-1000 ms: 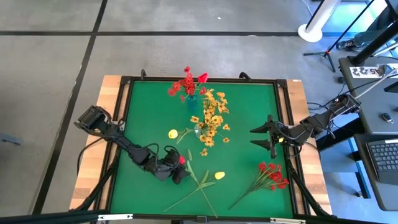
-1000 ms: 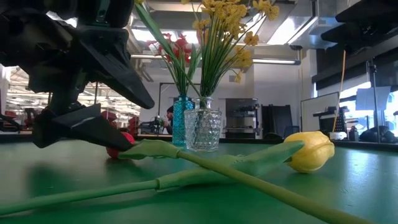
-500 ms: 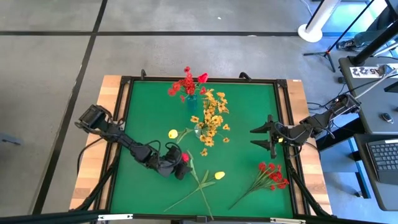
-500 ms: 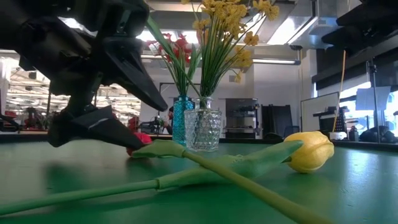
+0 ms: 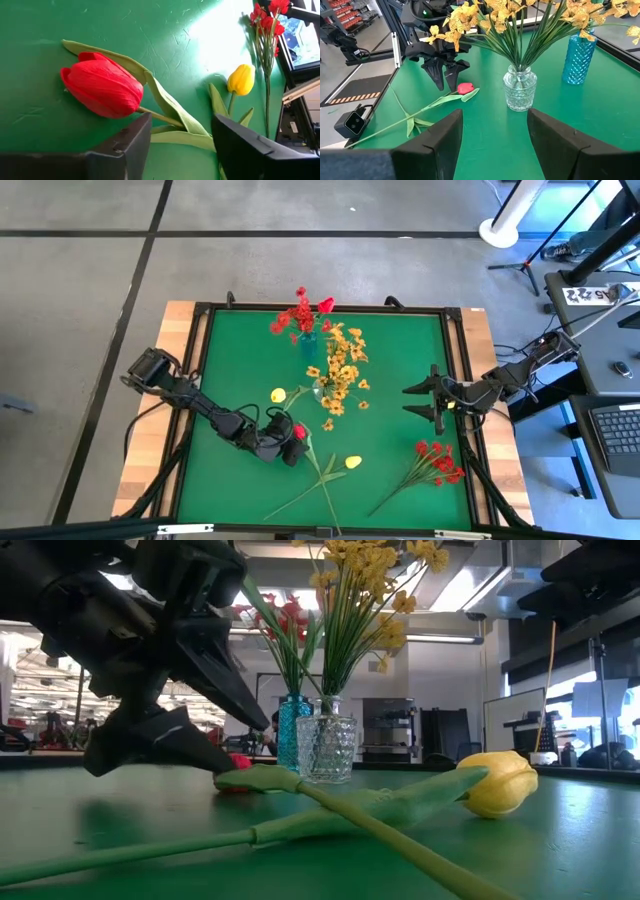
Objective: Sort flowers into vase by color
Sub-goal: Put the red flower into the blue vase
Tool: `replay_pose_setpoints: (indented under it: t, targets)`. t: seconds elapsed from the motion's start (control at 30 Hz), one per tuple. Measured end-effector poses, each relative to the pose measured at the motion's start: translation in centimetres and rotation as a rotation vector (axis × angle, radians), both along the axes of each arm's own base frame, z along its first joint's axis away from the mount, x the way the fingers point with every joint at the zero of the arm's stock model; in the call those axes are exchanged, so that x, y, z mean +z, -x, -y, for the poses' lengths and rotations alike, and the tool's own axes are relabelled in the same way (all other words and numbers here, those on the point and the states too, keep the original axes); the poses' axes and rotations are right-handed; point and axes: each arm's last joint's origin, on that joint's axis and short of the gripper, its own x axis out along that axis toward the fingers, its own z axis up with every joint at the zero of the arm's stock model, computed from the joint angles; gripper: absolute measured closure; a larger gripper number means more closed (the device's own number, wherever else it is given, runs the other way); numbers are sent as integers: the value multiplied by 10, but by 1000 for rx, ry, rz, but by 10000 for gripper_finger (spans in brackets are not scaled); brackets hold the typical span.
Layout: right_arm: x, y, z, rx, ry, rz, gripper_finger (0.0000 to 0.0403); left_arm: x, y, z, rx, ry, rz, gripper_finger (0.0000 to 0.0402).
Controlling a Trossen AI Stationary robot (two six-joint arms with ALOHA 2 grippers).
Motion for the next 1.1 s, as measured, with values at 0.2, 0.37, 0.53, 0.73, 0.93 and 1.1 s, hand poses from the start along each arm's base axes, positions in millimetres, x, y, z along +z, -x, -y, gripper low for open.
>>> replay_pose_setpoints:
  t: [0.2, 0.37, 0.53, 0.73, 0.93, 1.1]
  targets:
    - [0, 0, 0, 1, 0, 0, 183, 0, 0, -1, 17, -13, 5, 262]
    - [0, 0, 0, 1, -1, 0, 183, -2, 1, -1, 28, -14, -15, 321]
    - [0, 0, 0, -2, -12, 0, 183, -1, 2, -1, 4, 9, -25, 370]
    - [0, 0, 0, 6, -14, -2, 183, 26, 7, 4, -48, 42, 45, 375]
    - [0, 0, 0, 6, -14, -2, 183, 65, 22, 12, 34, -61, 221, 372]
    - [0, 0, 0, 6, -14, -1, 183, 62, 26, 22, 56, -27, 224, 372]
